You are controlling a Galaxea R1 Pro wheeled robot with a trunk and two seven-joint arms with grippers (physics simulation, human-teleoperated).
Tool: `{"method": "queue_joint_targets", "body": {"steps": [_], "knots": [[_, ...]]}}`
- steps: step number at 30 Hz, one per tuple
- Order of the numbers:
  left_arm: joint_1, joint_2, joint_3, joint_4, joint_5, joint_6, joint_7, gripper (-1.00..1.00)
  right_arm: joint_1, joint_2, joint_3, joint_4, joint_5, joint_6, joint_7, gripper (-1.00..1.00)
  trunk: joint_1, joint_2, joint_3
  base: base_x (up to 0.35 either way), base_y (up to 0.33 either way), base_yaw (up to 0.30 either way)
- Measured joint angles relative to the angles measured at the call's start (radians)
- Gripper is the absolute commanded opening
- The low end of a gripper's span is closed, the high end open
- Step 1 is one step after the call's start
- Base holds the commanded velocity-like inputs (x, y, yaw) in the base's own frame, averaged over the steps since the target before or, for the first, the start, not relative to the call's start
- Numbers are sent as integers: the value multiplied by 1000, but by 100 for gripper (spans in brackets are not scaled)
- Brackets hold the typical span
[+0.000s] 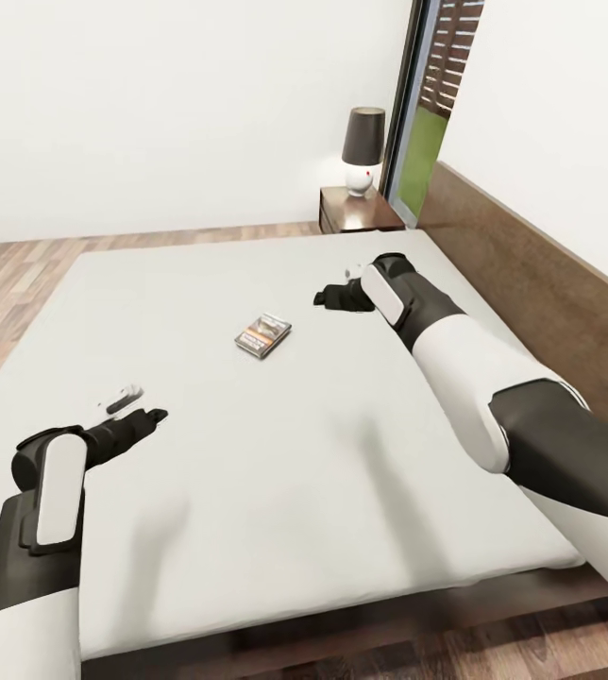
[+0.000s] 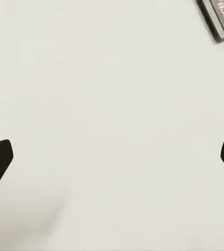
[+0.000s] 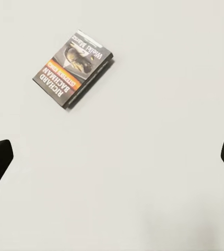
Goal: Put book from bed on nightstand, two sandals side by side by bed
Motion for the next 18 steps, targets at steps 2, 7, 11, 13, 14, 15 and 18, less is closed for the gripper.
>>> {"method": "queue_joint_targets", "body": {"steps": [2,7,11,13,14,15,18], "knots": [[-21,1,0,4,2,0,1,100,-3,0,0,-8,1,1,-1,100,0,0,0,0,0,0],[-128,-4,-4,69,11,0,19,100,-6,0,2,-58,3,2,0,100,0,0,-1,0,0,1],[-128,-6,-32,83,82,0,25,100,1,0,1,-181,3,30,-1,100,0,0,-1,0,0,94],[-101,1,-65,84,114,0,26,100,3,0,0,-208,3,42,-1,100,0,0,-1,0,0,224],[-72,23,-98,79,136,1,27,100,4,0,-1,-226,2,50,-2,100,0,0,-1,0,0,258],[-67,28,-102,78,140,0,28,100,4,0,-1,-228,2,52,-2,100,0,0,-1,0,0,262],[-58,40,-107,75,147,0,28,100,4,0,-1,-232,3,54,-1,100,0,0,-1,0,0,268]]}}
